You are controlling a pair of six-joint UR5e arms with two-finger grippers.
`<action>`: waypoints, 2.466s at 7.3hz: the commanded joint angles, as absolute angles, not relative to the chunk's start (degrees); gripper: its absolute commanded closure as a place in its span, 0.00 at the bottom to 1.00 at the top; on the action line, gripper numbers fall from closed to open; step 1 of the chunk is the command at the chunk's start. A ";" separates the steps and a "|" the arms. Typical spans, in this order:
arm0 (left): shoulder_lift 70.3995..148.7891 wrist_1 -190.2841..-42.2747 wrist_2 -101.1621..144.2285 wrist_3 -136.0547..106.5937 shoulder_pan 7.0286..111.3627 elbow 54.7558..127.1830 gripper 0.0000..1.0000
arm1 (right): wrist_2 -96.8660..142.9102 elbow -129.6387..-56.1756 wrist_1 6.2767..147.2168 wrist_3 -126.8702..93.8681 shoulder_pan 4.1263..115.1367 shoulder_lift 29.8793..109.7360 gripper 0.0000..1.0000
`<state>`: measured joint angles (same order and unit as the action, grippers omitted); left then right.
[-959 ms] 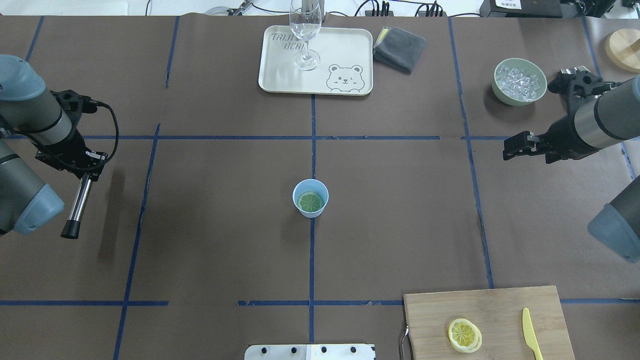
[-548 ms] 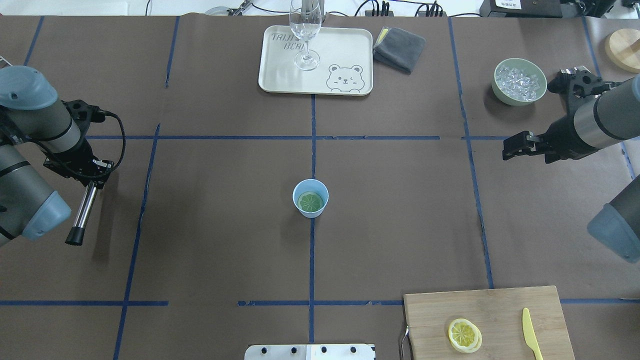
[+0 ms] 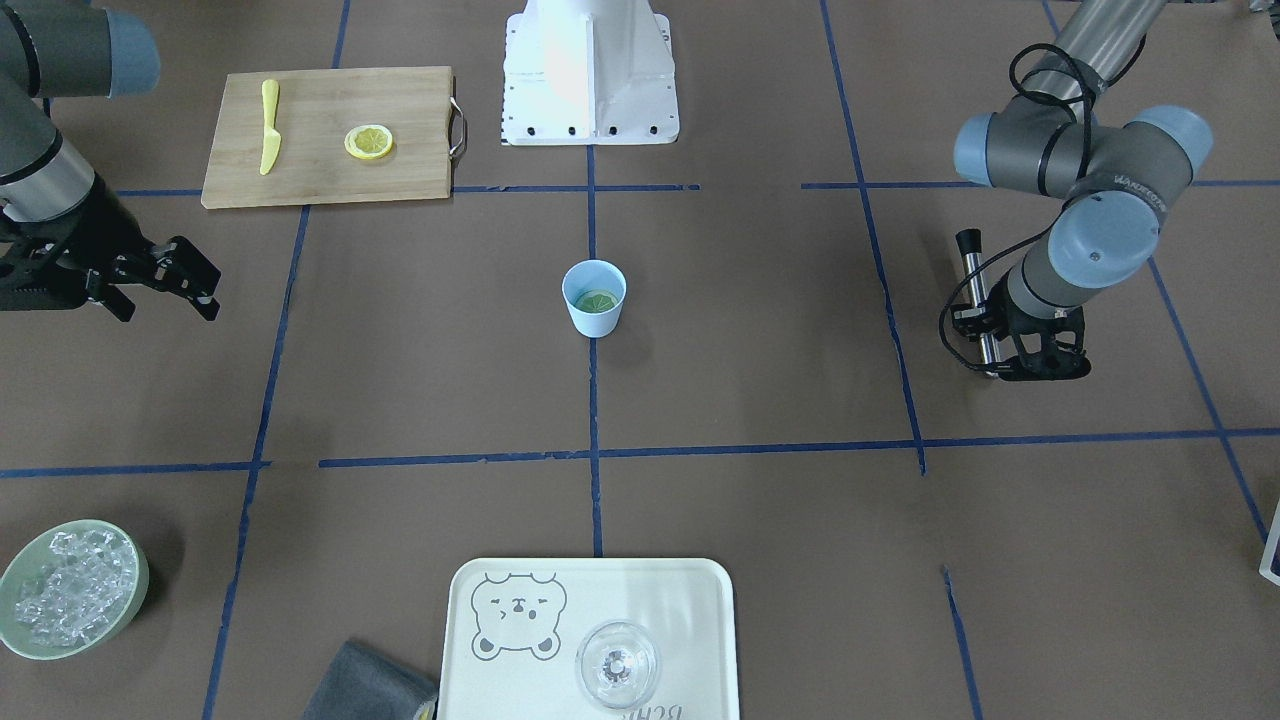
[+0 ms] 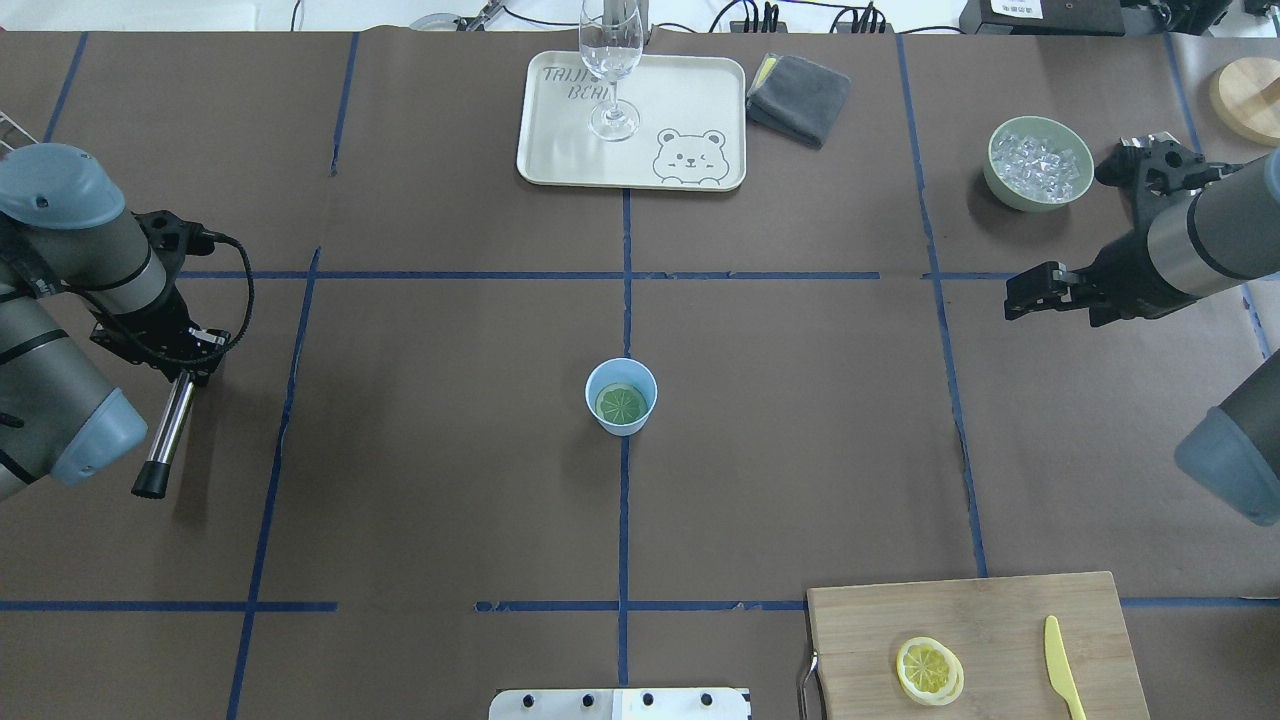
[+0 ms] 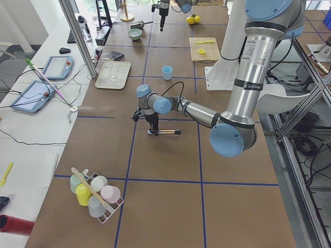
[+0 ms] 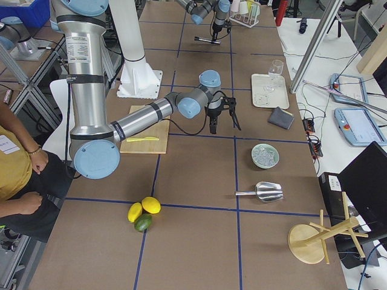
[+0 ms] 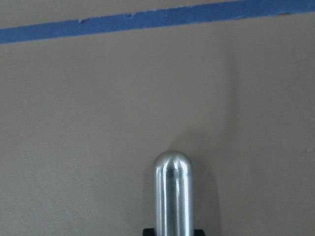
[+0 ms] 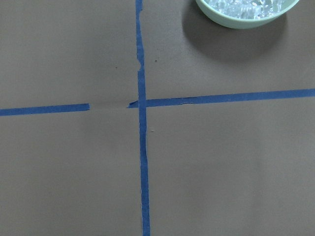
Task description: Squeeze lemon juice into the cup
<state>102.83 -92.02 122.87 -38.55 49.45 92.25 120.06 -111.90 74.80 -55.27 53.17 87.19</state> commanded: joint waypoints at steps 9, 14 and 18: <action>102.49 -86.78 125.42 -14.41 71.30 101.23 0.00 | 132.76 -108.13 75.84 -33.30 69.90 92.19 0.00; 89.78 -83.14 133.86 11.75 89.19 98.97 0.00 | 135.97 -96.94 86.96 3.37 86.28 92.81 0.00; 86.04 -84.37 140.09 11.17 89.12 98.08 0.00 | 137.27 -97.03 89.03 6.68 86.84 93.43 0.00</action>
